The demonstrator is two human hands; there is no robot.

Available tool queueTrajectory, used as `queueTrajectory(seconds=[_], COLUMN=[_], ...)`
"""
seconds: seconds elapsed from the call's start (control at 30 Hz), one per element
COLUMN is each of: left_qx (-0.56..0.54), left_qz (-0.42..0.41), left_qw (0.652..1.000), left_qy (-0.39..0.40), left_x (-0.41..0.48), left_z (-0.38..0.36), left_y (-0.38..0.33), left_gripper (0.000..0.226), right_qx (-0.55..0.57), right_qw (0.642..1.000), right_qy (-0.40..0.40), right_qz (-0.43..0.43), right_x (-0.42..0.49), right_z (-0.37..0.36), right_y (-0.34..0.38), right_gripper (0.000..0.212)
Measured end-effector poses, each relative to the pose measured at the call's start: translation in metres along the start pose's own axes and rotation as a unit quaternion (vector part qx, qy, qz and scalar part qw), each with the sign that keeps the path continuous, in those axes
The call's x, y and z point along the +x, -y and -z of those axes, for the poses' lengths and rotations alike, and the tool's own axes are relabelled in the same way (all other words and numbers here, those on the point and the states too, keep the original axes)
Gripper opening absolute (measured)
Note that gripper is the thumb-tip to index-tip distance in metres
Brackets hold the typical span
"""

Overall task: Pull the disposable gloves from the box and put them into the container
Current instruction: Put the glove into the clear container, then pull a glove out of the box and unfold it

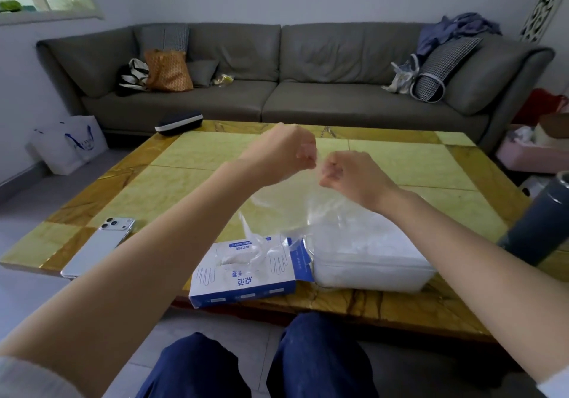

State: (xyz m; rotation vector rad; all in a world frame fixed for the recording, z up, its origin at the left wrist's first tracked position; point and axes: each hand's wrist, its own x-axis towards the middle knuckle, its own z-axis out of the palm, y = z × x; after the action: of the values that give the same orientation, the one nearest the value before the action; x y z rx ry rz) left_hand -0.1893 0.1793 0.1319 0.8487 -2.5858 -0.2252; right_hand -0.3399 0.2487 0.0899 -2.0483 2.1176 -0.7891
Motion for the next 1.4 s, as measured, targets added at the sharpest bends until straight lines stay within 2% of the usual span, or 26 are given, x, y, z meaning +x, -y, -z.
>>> queueTrajectory(seconds=[0.07,0.13,0.2,0.37,0.47,0.53,0.6,0.73,0.87,0.97,1.0,1.07,1.13,1.17,1.23,1.33,1.4], left_qx=[0.008,0.009,-0.002,0.007,0.005,0.036,0.073,0.118,0.155,0.125,0.114,0.114,0.112,0.111,0.140,0.217,0.242], left_qz=[0.008,0.016,0.015,-0.024,-0.070,-0.109,-0.146,-0.165,-0.135,-0.075,-0.059,-0.043,-0.034,-0.034,-0.047,-0.051,-0.038], left_qw=[1.000,1.000,0.999,0.983,0.979,0.983,0.985,0.968,0.938,0.929,0.931,0.946,0.967,0.971,0.962,0.915,0.890], left_qy=[0.016,0.011,-0.038,-0.184,-0.190,-0.145,-0.064,0.150,0.278,0.340,0.343,0.299,0.227,0.208,0.228,0.336,0.385], left_x=[0.007,0.013,0.019,0.028,0.022,0.010,-0.001,-0.014,-0.010,-0.002,0.003,0.012,0.019,0.020,0.018,0.015,0.016], left_z=[-0.003,-0.007,-0.012,-0.025,-0.043,-0.061,-0.080,-0.110,-0.124,-0.118,-0.114,-0.109,-0.113,-0.119,-0.139,-0.167,-0.177], left_y=[0.001,0.001,-0.004,-0.027,-0.029,-0.022,-0.014,-0.007,-0.010,-0.015,-0.017,-0.021,-0.024,-0.028,-0.033,-0.033,-0.031], left_gripper=[0.009,0.009,0.009,0.008,0.004,0.003,0.003,0.010,0.020,0.035,0.040,0.044,0.041,0.037,0.035,0.054,0.055], right_qx=[-0.014,-0.006,0.017,-0.014,-0.041,-0.067,-0.085,-0.065,-0.061,0.005,0.050,0.146,0.168,0.148,0.065,-0.067,-0.114], right_qw=[1.000,0.998,0.991,0.963,0.946,0.954,0.972,0.997,0.974,0.950,0.950,0.965,0.979,0.984,0.988,0.963,0.947], right_qy=[-0.012,-0.053,-0.121,-0.268,-0.317,-0.282,-0.204,0.033,0.204,0.298,0.295,0.208,0.102,0.086,0.132,0.247,0.286], right_qz=[-0.018,-0.045,-0.058,-0.012,0.049,0.077,0.080,-0.013,-0.078,-0.093,-0.085,-0.070,-0.057,-0.055,-0.056,-0.077,-0.097], right_x=[-0.002,-0.003,-0.001,-0.001,-0.016,-0.035,-0.057,-0.082,-0.082,-0.075,-0.072,-0.066,-0.058,-0.055,-0.052,-0.050,-0.049], right_z=[-0.001,0.004,0.015,0.047,0.053,0.044,0.030,0.004,-0.011,0.004,0.011,0.021,0.016,0.010,-0.005,-0.026,-0.035], right_y=[-0.017,-0.032,-0.044,-0.060,-0.064,-0.073,-0.085,-0.102,-0.109,-0.102,-0.099,-0.092,-0.090,-0.091,-0.096,-0.112,-0.125], right_gripper=[0.033,0.018,0.007,0.029,0.035,0.035,0.037,0.042,0.052,0.061,0.061,0.052,0.037,0.032,0.030,0.045,0.050])
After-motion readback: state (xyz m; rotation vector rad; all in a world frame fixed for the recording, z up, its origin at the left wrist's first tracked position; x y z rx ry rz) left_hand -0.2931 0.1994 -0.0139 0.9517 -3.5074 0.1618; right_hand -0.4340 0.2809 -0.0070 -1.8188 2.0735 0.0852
